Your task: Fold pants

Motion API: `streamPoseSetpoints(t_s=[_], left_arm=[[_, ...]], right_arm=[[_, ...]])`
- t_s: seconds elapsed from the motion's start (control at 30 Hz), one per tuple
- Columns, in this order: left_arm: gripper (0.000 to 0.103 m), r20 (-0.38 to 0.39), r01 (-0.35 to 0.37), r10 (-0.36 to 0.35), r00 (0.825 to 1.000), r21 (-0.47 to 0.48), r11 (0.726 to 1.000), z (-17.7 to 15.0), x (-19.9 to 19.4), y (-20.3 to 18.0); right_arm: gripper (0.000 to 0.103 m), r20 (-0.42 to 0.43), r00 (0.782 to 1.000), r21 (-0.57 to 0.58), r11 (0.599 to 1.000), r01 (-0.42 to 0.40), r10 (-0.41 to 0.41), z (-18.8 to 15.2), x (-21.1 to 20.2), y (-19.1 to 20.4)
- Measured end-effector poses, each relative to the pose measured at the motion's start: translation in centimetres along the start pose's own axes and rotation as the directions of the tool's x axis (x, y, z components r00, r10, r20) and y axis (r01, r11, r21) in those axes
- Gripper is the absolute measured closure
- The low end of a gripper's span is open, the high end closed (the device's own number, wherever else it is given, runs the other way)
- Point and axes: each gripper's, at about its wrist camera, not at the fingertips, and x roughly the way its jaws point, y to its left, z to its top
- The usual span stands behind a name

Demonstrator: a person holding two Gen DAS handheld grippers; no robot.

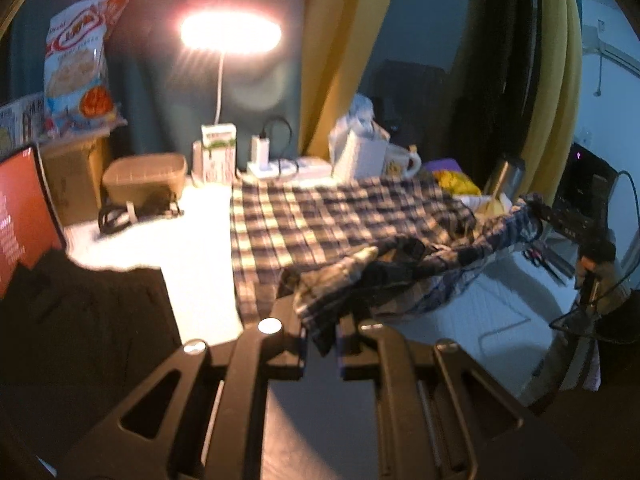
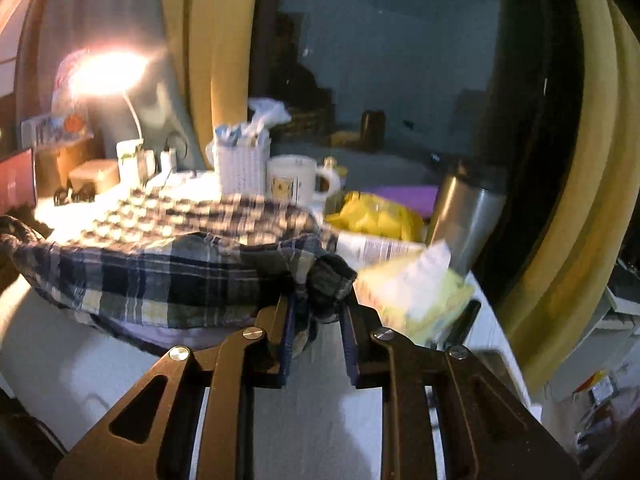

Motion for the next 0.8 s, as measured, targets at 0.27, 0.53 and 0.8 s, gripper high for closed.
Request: streamPoseSetpoints(t_s=[0.27, 0.53, 0.8], left_arm=[[0.094, 0.096, -0.008, 0.004, 0.995, 0.038, 0.999, 6.2, 2.4, 1.0], [0.094, 0.109, -0.027, 0.019, 0.994, 0.075, 0.997, 11.7, 8.6, 2.9], [0.094, 0.017, -0.021, 0.02, 1.0, 0.032, 0.999, 13.5, 17.9, 6.4]], right_arm=[[0.084, 0.057, 0.998, 0.024, 1.0, 0.001, -0.002, 4.0, 3.1, -0.8], [0.087, 0.053, 0.999, 0.037, 0.999, 0.006, -0.008, 7.3, 9.0, -1.7], [0.097, -0.027, 1.0, 0.034, 0.999, 0.011, -0.01, 8.8, 16.4, -1.1]])
